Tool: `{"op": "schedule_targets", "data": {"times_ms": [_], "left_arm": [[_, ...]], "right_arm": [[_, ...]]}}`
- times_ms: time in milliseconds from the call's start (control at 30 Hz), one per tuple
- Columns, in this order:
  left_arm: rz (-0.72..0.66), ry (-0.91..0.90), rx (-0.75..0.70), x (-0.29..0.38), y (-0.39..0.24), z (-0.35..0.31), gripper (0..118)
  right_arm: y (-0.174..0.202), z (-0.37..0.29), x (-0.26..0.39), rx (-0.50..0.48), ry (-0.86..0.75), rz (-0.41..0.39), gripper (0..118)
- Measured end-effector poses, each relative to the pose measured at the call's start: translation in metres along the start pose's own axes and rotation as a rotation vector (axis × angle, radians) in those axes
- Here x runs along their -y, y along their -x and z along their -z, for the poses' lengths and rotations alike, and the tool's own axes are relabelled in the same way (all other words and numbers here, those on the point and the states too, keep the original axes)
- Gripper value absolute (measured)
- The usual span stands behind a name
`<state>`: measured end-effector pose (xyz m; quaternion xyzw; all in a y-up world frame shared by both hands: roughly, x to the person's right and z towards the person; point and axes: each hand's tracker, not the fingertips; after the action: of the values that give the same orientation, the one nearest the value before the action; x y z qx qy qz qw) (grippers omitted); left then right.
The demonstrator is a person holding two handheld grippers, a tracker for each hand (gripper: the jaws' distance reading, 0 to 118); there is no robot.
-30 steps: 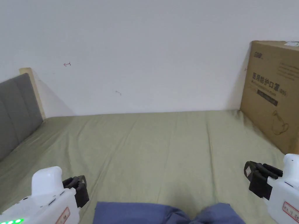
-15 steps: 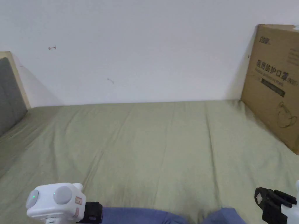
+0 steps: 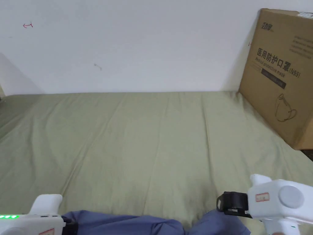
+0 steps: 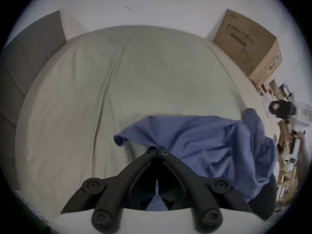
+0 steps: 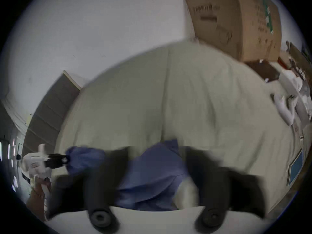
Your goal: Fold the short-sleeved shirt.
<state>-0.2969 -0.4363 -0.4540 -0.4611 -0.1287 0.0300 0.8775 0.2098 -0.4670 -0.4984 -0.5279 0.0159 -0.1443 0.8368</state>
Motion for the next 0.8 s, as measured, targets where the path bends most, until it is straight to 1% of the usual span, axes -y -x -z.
{"op": "schedule_targets", "data": {"times_ms": [33, 67, 100, 133, 167, 200, 233, 267, 300, 333, 367, 433, 533, 600, 700, 800], "left_arm": [[0.004, -0.008, -0.007, 0.001, 0.0, -0.011, 0], [0.009, -0.016, -0.012, 0.001, 0.0, -0.018, 0], [0.015, -0.021, -0.014, 0.001, 0.002, -0.022, 0], [0.02, -0.031, -0.017, 0.001, 0.004, -0.03, 0], [0.017, -0.041, -0.017, 0.002, 0.006, -0.037, 0], [0.016, -0.048, -0.019, 0.002, 0.008, -0.042, 0], [0.014, -0.054, -0.021, 0.0, 0.005, -0.048, 0], [0.011, -0.061, -0.029, -0.002, 0.009, -0.054, 0], [0.008, -0.07, -0.044, -0.003, 0.012, -0.061, 0], [0.005, -0.083, -0.056, -0.006, 0.015, -0.068, 0], [0.002, -0.101, -0.064, -0.009, 0.019, -0.076, 0], [-0.015, -0.152, -0.077, -0.016, 0.027, -0.097, 0], [-0.054, -0.239, -0.09, -0.032, 0.041, -0.13, 0], [-0.074, -0.295, -0.093, -0.043, 0.046, -0.155, 0], [-0.063, -0.356, -0.089, -0.063, 0.048, -0.187, 0], [-0.042, -0.402, -0.057, -0.086, 0.04, -0.213, 0]], "right_arm": [[-0.001, 0.017, -0.006, 0.026, 0.056, -0.016, 118], [-0.002, 0.028, -0.008, 0.061, 0.085, -0.001, 117], [-0.002, 0.036, -0.009, 0.06, 0.127, -0.001, 117], [-0.003, 0.046, -0.006, 0.034, 0.169, -0.003, 117], [-0.002, 0.051, -0.005, -0.002, 0.214, -0.014, 114], [0.0, 0.049, -0.003, 0.01, 0.213, -0.041, 100], [0.005, 0.035, 0.001, 0.074, 0.143, -0.126, 88], [0.007, 0.02, 0.003, 0.019, 0.095, -0.176, 78], [0.005, 0.008, -0.001, -0.059, 0.082, -0.182, 43], [0.004, -0.009, -0.003, -0.131, 0.073, -0.177, 3], [0.003, -0.032, -0.003, -0.122, 0.007, -0.182, 3], [0.001, -0.074, -0.007, -0.103, -0.055, -0.21, 5], [-0.007, -0.139, -0.018, -0.103, -0.177, -0.24, 5], [-0.014, -0.18, -0.027, -0.09, -0.259, -0.242, 5], [-0.014, -0.237, -0.036, -0.081, -0.375, -0.231, 5], [-0.013, -0.279, -0.053, -0.13, -0.443, -0.188, 5]]}}
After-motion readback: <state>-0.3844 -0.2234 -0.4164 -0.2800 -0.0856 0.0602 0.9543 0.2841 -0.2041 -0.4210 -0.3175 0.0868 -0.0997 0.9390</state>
